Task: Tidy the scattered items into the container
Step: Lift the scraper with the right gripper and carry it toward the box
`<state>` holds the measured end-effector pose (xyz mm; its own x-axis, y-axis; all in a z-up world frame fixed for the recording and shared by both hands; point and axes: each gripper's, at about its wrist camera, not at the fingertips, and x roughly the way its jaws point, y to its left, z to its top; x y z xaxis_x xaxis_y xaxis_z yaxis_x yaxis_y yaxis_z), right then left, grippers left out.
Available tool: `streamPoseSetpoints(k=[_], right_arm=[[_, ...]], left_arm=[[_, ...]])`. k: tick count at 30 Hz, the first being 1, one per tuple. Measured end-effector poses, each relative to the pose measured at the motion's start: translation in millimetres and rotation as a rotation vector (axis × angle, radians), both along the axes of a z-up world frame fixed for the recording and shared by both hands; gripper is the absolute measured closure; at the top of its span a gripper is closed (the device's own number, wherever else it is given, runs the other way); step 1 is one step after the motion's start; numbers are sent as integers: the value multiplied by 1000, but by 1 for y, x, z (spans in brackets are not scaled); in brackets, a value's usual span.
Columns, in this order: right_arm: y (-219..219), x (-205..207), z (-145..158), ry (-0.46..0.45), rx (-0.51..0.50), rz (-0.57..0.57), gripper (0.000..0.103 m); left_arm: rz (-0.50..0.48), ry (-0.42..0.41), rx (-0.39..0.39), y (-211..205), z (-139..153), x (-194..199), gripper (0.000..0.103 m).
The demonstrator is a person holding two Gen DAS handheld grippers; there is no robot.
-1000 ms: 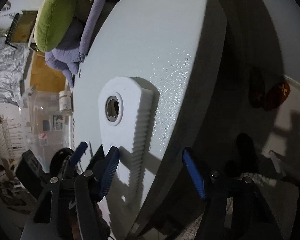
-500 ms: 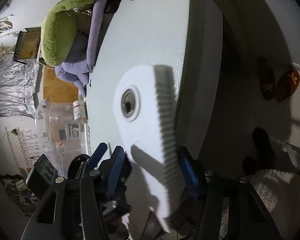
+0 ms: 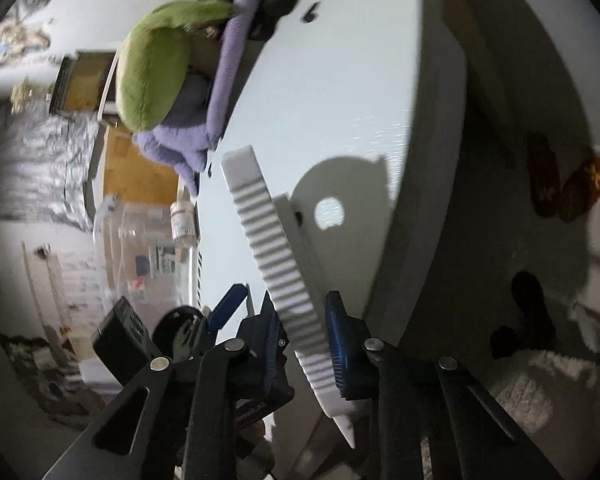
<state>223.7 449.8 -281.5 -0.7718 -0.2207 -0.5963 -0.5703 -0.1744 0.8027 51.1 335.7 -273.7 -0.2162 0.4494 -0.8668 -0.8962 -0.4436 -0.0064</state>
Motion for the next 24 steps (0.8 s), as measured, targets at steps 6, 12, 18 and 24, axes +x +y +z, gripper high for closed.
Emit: streamPoseSetpoints(k=[6,12,18,24], right_arm=[[-4,-10,11,16,21,37,85],[-5,-22,25,42,38,59,86],[-9,-38,43,66,75,103,87],[-15,-55,62,85,115,156,87]], left_arm=[[51,-30,33,-12,7,-10,0],[101,-30,67,-28,21,-22,0],[138,-38,107,-41,36,-31,0],[168,-40,159,-54,56,-38,0]])
